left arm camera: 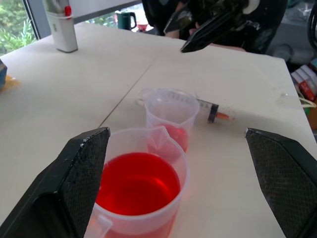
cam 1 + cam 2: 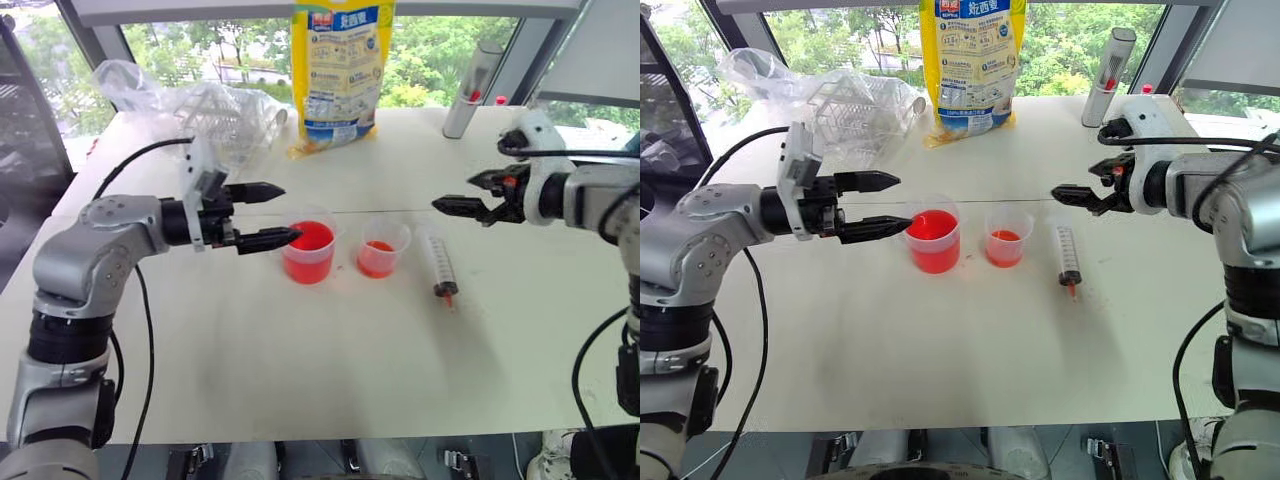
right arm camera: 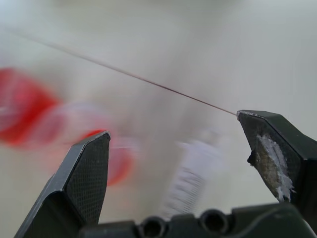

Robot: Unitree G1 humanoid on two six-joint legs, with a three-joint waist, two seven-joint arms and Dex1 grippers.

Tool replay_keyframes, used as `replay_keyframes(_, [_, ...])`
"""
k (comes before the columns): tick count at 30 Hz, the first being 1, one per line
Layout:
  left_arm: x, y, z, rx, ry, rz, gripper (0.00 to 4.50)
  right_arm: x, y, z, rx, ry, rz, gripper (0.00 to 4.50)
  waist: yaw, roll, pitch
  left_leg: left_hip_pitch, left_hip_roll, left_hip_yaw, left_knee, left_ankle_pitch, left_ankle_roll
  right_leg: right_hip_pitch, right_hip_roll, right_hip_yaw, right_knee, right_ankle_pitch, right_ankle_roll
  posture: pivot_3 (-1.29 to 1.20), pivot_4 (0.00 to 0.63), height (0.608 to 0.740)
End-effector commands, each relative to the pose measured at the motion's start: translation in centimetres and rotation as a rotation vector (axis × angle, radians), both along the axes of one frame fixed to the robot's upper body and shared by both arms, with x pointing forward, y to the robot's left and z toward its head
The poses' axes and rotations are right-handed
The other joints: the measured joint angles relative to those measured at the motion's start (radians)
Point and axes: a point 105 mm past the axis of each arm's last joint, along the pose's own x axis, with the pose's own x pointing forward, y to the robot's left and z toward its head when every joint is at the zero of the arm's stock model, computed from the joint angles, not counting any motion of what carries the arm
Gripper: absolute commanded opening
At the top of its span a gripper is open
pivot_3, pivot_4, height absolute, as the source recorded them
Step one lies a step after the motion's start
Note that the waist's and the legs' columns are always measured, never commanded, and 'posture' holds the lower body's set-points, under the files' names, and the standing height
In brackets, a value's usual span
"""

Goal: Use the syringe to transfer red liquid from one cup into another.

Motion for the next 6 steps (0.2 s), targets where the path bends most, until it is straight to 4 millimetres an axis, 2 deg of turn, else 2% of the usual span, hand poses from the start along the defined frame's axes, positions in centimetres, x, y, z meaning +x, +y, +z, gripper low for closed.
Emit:
replay_keyframes(1, [-0.6,0.6,1.3,-0.004,-0.05,0.0,4.5,-3.8,1.6,2.0,-0.018,-0.078,0.243,4.47,0.003,-0.001,0.0,0.0,0.0,0.0,0.0,0.0,0.0,0.0,-0.001,0.0,0.0,0.0,0.0,0.0,0.15,0.74])
replay_keyframes(3, [-0.7,0.7,1.2,0.0,-0.045,0.003,4.5,-5.2,1.9,1.8,-0.022,-0.062,0.317,4.47,0.003,-0.001,0.0,0.0,0.0,0.0,0.0,0.0,0.0,0.001,-0.002,-0.001,-0.001,0.0,0.0,0.0,0.15,0.74])
replay_keyframes(6, [-0.9,0.8,1.1,-0.004,-0.034,0.001,4.5,-5.7,1.9,1.8,-0.025,-0.064,0.341,4.47,0.0,-0.001,0.0,0.001,0.0,0.001,0.001,0.0,0.0,0.003,-0.003,-0.001,-0.003,0.0,0.0,0.0,0.15,0.74])
